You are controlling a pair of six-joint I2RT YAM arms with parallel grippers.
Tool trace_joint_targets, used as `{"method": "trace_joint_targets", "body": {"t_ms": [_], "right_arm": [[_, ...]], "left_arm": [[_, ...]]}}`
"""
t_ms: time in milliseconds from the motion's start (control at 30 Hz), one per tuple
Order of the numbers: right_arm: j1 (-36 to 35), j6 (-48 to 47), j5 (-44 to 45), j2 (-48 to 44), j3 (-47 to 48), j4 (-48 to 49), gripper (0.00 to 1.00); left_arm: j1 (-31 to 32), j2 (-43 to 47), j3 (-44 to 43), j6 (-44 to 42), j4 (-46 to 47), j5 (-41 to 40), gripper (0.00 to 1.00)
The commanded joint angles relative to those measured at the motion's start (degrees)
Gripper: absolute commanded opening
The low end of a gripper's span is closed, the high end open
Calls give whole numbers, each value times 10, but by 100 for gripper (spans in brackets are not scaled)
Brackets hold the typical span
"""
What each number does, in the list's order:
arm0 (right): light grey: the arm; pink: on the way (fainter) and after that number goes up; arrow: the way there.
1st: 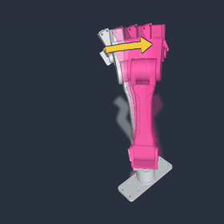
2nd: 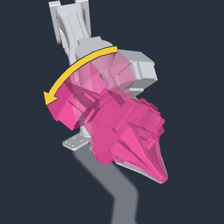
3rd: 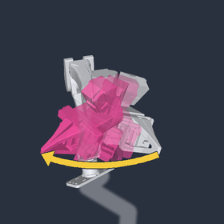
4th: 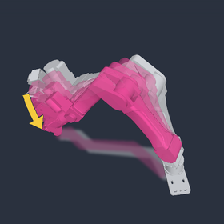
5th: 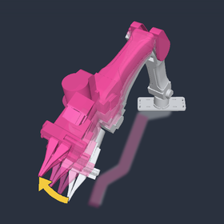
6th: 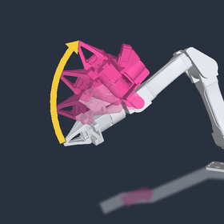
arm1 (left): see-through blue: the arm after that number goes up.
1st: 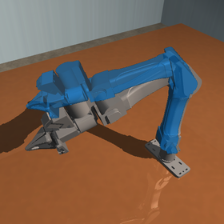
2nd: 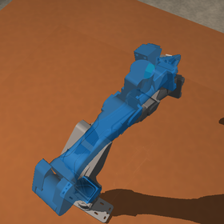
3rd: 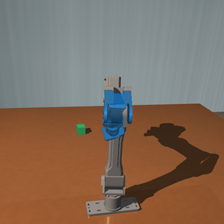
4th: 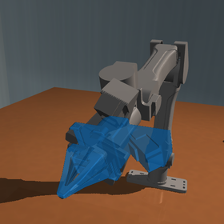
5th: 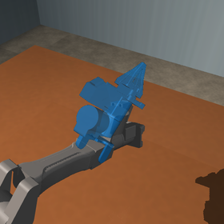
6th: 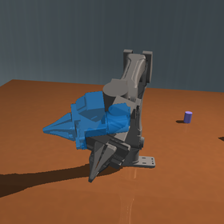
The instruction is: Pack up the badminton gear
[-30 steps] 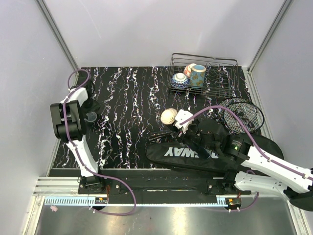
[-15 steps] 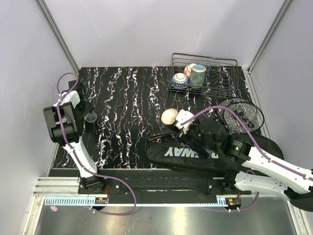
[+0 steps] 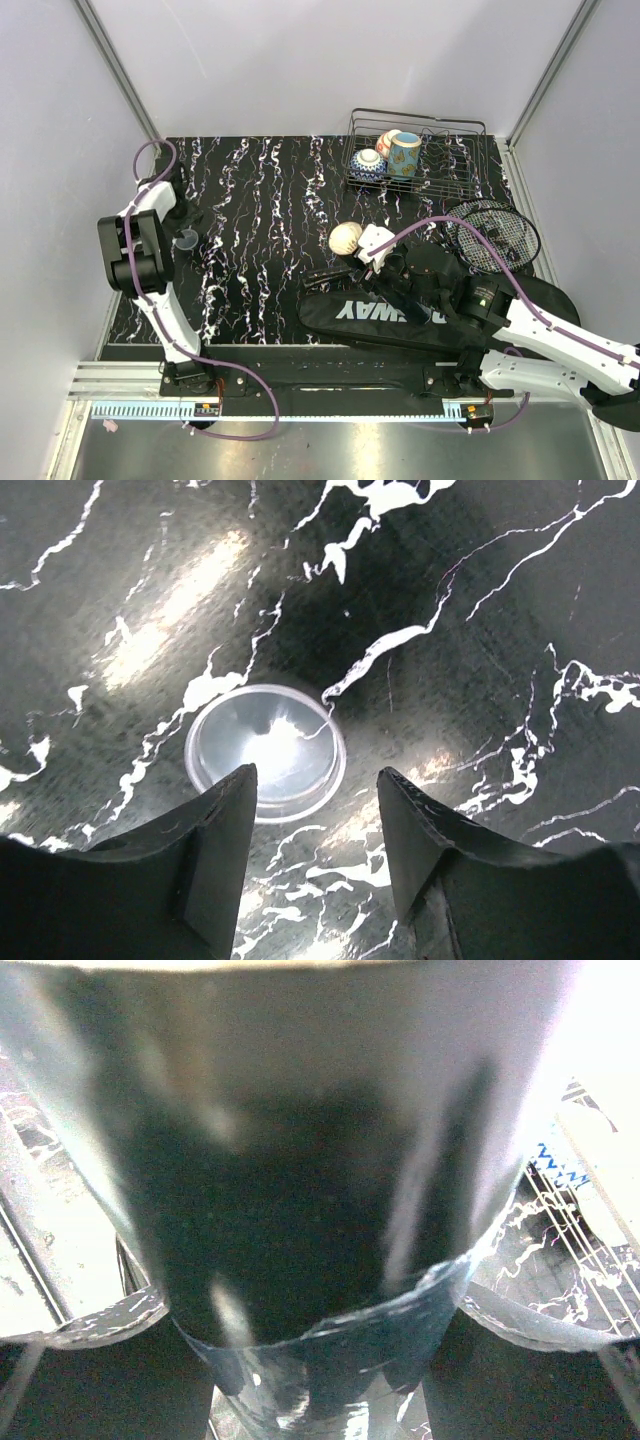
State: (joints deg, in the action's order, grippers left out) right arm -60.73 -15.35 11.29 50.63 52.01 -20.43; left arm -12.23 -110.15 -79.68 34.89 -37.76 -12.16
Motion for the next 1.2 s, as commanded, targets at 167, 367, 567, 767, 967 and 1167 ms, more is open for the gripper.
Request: {"method": "trace_joint_targets", "body": {"t_ms": [167, 367, 567, 767, 967, 1167], "right_arm": [[0, 1, 5, -17, 3, 40, 38], [0, 1, 4, -12, 5, 38, 38], [0, 0, 4, -14, 4, 37, 38], [-1, -1, -17, -19, 1, 28, 36], [0, -17, -80, -27, -2, 31, 36], [-1, -36, -79, 10, 33, -5, 35]], "left_arm": [[2, -60, -39, -1, -4, 23, 55], [10, -69, -33, -5, -1, 31, 26], [20, -35, -24, -22, -3, 14, 0], [119, 121, -21, -124, 14, 117, 0], [287, 373, 33, -252, 120, 321, 0], [392, 548, 77, -365, 143, 410, 0]]}}
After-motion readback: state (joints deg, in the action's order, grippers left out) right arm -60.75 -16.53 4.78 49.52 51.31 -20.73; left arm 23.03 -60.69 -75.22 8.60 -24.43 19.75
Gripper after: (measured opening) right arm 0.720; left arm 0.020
